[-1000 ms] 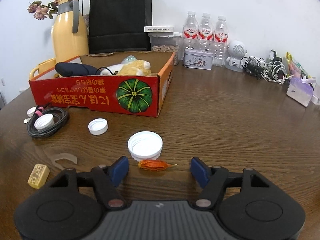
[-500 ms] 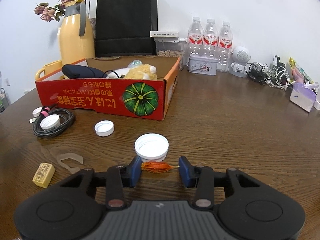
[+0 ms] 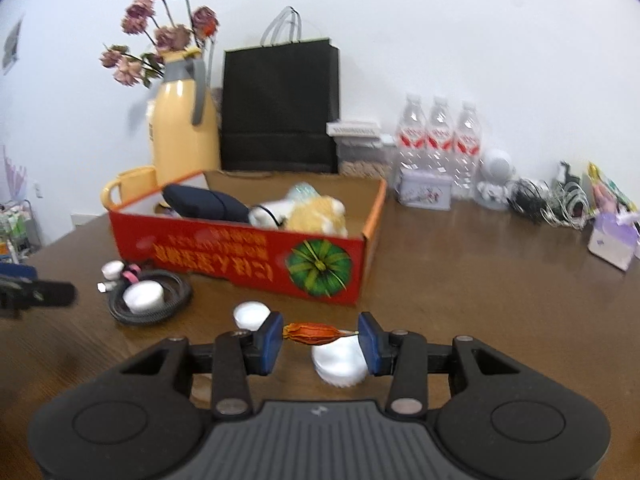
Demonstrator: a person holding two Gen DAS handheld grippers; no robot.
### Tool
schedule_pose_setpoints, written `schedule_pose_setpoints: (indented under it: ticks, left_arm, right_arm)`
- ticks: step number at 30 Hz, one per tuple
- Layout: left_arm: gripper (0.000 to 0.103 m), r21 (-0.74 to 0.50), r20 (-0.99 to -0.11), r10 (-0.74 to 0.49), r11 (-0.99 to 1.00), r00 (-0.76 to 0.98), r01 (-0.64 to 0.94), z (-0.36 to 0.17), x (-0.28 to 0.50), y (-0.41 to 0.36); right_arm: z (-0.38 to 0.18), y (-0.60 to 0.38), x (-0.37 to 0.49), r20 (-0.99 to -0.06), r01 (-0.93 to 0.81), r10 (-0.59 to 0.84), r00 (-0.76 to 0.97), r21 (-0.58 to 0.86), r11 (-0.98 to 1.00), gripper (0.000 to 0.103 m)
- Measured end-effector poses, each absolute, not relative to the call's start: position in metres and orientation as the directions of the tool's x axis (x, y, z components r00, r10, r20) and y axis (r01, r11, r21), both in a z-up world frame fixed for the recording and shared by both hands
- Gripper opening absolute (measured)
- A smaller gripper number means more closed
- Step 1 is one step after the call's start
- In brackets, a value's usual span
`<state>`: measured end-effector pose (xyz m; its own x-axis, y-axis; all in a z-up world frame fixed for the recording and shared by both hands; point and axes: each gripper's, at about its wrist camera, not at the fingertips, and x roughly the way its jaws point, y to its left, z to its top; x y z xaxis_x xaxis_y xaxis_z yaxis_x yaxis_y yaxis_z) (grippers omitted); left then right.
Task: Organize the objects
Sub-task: 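Grasp the braided cable with pink tie with the left tool while the right tool holds the orange item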
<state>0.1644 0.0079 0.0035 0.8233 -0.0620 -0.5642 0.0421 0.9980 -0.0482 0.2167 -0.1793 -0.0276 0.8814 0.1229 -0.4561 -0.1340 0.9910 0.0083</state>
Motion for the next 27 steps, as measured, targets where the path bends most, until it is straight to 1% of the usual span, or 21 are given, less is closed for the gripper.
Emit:
schedule_pose_setpoints:
  ticks: [6,8,11,14,17,19,22,27]
  left_arm:
    - [0.103,-0.028,-0.630,-0.095,0.995,0.771,0.100,0.005,0.199,-0.006]
    - [0.103,-0.019,-0.660,-0.103,0.992,0.744,0.121,0.004,0.214,-0.010]
    - [0.103,-0.002,-0.730,-0.103,0.989,0.676,0.149,-0.001,0.239,-0.016]
    - [0.103,-0.001,-0.766,-0.116,0.984,0.632,0.179,-0.006,0.257,-0.021]
    - [0.103,0.008,-0.788,-0.114,0.981,0.605,0.196,-0.010,0.269,-0.023]
    - [0.103,-0.019,-0.806,-0.134,0.979,0.577,0.202,-0.013,0.278,-0.022]
    - [0.103,-0.021,-0.808,-0.139,0.978,0.572,0.208,-0.014,0.282,-0.022]
    - [0.103,0.019,-0.814,-0.120,0.972,0.568,0.233,-0.016,0.283,-0.033]
  right_arm:
    - [-0.013,-0.165,0.235,-0.420,-0.174,0.159,0.894,0.001,0.985,0.040]
    - [-0.011,-0.160,0.243,-0.415,-0.185,0.166,0.894,-0.003,0.983,0.040]
    - [-0.011,-0.155,0.254,-0.415,-0.195,0.174,0.893,-0.008,0.981,0.040]
    - [-0.015,-0.153,0.263,-0.416,-0.196,0.178,0.892,0.001,0.981,0.040]
    - [-0.022,-0.156,0.269,-0.422,-0.194,0.182,0.888,0.015,0.981,0.040]
    - [-0.026,-0.160,0.271,-0.430,-0.189,0.182,0.884,0.027,0.982,0.040]
    - [-0.029,-0.164,0.272,-0.432,-0.185,0.187,0.882,0.046,0.982,0.040]
    - [-0.032,-0.164,0.272,-0.438,-0.189,0.190,0.879,0.047,0.981,0.040]
